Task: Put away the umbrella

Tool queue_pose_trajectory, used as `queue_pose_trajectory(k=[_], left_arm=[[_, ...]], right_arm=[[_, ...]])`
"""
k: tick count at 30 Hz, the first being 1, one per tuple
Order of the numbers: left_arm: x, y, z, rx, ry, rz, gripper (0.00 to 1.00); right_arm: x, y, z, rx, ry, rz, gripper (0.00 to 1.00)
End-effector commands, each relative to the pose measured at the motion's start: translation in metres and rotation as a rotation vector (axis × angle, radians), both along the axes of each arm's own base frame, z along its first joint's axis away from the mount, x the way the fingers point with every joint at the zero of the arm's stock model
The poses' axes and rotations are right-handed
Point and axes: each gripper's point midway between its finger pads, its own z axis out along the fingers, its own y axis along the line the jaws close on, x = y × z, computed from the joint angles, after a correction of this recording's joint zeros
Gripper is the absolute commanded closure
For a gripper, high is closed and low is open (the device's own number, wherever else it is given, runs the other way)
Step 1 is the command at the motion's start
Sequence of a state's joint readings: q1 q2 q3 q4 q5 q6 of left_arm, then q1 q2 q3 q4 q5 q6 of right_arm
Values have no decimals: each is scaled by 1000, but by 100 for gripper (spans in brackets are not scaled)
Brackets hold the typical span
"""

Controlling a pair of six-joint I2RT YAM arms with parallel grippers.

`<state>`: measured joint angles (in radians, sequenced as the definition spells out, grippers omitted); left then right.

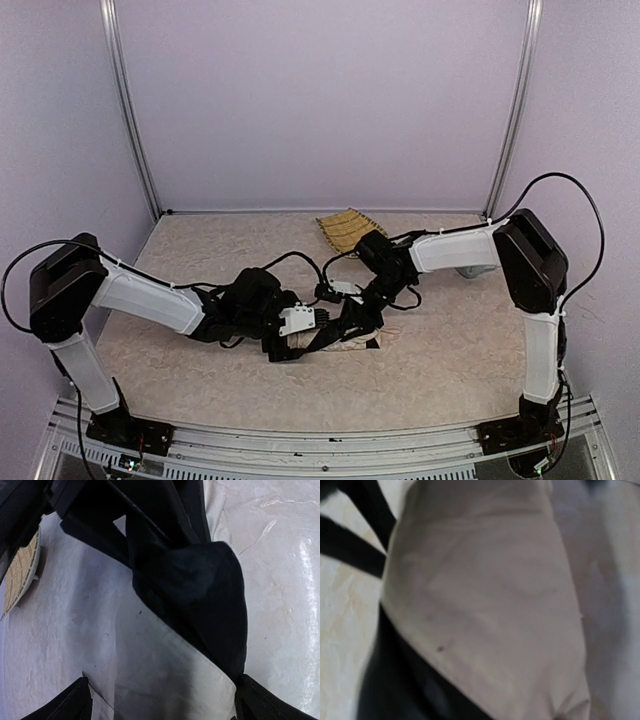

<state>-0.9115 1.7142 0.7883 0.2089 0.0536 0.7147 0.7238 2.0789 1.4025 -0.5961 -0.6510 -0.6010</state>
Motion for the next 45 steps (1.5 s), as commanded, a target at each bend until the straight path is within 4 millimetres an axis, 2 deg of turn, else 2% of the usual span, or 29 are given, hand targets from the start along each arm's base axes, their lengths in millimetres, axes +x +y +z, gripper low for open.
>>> queue_pose_trajectory(k=[1, 6, 8, 12, 18, 21, 25, 27, 31, 38, 39, 41, 45], left_arm=[[-4, -15, -20, 71, 84, -66, 6], [-8, -19, -36, 93, 224, -71, 15], [-8, -20, -39, 85, 272, -69, 16], [-12, -35, -39, 38, 337, -101, 17], [-5, -39, -55, 57, 427, -49, 40], [-4, -40, -58, 58, 457, -38, 56], [-7, -30, -61, 64, 525, -25, 76], [-7, -23, -62, 61, 584, -9, 82], [-4, -9, -68, 59, 705, 50, 88], [-18, -7, -76, 58, 933, 45, 88], [-19, -6, -78, 68, 971, 54, 88], [-24, -2, -85, 104, 1048, 77, 88], [-34, 1, -91, 133, 1138, 89, 88]], right_arm=[[-23, -25, -48, -155, 159, -9, 77], [2, -21, -40, -101, 194, -88, 73], [8, -18, -37, -76, 206, -111, 71], [14, -4, -28, -10, 238, -127, 65], [20, 0, -17, 35, 203, -157, 57], [23, 1, -12, 41, 183, -168, 54], [25, -2, 5, 68, 142, -184, 48], [28, -7, 14, 81, 107, -202, 44], [32, -19, 38, 121, -3, -249, 38], [43, -43, 88, 210, -327, -353, 33], [37, -48, 84, 202, -374, -348, 33], [28, -47, 91, 212, -518, -315, 33], [2, -33, 92, 196, -816, -164, 28]])
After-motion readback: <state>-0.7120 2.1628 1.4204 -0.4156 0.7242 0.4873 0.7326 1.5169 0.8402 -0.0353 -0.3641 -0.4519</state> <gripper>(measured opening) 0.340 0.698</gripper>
